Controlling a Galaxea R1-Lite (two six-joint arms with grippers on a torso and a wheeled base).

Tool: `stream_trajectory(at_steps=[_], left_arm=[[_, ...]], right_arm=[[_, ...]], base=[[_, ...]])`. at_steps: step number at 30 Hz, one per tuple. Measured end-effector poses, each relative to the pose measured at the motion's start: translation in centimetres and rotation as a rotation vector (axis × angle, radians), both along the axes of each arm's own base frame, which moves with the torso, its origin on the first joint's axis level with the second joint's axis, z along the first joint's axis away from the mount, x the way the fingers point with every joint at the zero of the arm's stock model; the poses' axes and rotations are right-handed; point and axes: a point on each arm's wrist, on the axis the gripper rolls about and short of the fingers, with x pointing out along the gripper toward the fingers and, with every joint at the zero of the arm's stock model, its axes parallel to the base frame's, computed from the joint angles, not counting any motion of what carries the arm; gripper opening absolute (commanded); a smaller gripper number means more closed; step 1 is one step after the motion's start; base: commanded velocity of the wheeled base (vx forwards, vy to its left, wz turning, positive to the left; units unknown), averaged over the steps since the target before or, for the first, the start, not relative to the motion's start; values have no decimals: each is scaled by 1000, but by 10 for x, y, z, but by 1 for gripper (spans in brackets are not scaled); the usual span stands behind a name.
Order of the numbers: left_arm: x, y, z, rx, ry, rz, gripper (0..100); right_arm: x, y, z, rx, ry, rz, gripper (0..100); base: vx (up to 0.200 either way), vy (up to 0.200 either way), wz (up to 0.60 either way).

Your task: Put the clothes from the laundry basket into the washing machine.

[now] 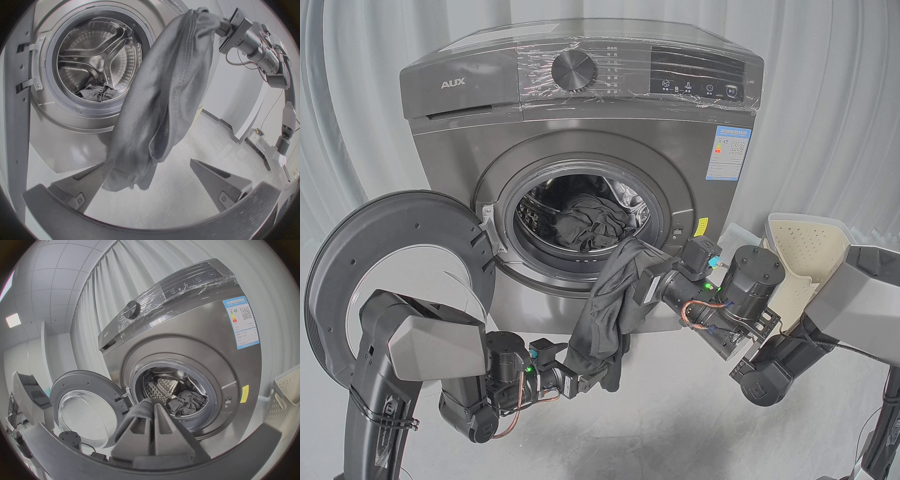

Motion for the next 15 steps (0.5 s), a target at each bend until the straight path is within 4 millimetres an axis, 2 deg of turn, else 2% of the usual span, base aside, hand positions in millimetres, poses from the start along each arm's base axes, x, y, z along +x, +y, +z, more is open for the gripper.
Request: stream_trajectory(at_steps=[9, 10, 15], left_arm=[[27, -13, -6, -58, -60, 11, 100], [32, -16, -6, -69, -69, 16, 0], [52, -26, -11, -109, -118, 68, 0]], right_arm=[[-3, 5, 5, 8, -8, 11, 0], [-4, 5, 6, 9, -9, 12, 0], [-5, 5, 6, 9, -8, 13, 0]], base=[[0, 0, 0], [0, 0, 0], [0, 0, 0]])
